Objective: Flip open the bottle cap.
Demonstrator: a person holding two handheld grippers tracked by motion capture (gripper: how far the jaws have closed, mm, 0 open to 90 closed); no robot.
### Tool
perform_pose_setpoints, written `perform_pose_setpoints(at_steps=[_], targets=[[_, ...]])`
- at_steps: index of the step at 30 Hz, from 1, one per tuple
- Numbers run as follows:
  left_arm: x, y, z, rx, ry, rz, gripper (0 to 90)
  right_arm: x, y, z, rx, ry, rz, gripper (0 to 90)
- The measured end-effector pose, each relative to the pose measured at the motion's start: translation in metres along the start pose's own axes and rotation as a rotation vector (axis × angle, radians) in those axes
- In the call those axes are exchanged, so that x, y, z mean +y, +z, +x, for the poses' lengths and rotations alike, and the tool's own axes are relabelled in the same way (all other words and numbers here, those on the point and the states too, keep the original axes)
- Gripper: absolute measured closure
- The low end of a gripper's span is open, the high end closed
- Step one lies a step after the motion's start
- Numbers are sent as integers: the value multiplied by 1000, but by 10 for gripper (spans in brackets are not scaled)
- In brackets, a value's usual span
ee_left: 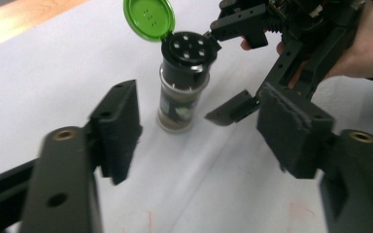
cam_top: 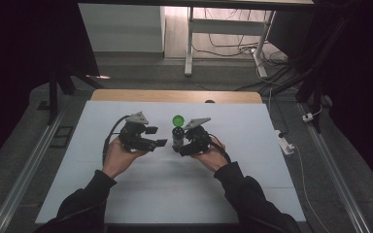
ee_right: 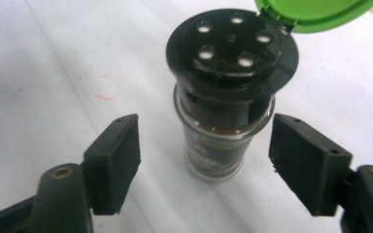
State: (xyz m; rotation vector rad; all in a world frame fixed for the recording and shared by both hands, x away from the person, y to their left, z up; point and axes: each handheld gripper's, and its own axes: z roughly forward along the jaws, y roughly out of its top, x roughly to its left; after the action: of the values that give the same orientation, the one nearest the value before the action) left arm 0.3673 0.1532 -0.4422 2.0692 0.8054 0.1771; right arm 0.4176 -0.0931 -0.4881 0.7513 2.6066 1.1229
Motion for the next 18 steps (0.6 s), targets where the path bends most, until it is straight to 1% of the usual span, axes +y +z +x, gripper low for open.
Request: perform_pose_setpoints(at_steps=[3,6,11,16,18], targets=[[-8,-6,0,8,-29,-4,242,-2,-4,3,6,3,5,231],[-16,-13,-1,16,-54,-3,202,-3,-8,6,16,3,3,198],[-26,-21,-4,8,-73,3,130,-5,-15,10,29,16,7,154],[-37,-28,-9,4,-94,12,90,-7,-22,13,49,33,6,125],[-41,-31,-10,6,-97,21,84,-9,-25,15,50,37,7,116]])
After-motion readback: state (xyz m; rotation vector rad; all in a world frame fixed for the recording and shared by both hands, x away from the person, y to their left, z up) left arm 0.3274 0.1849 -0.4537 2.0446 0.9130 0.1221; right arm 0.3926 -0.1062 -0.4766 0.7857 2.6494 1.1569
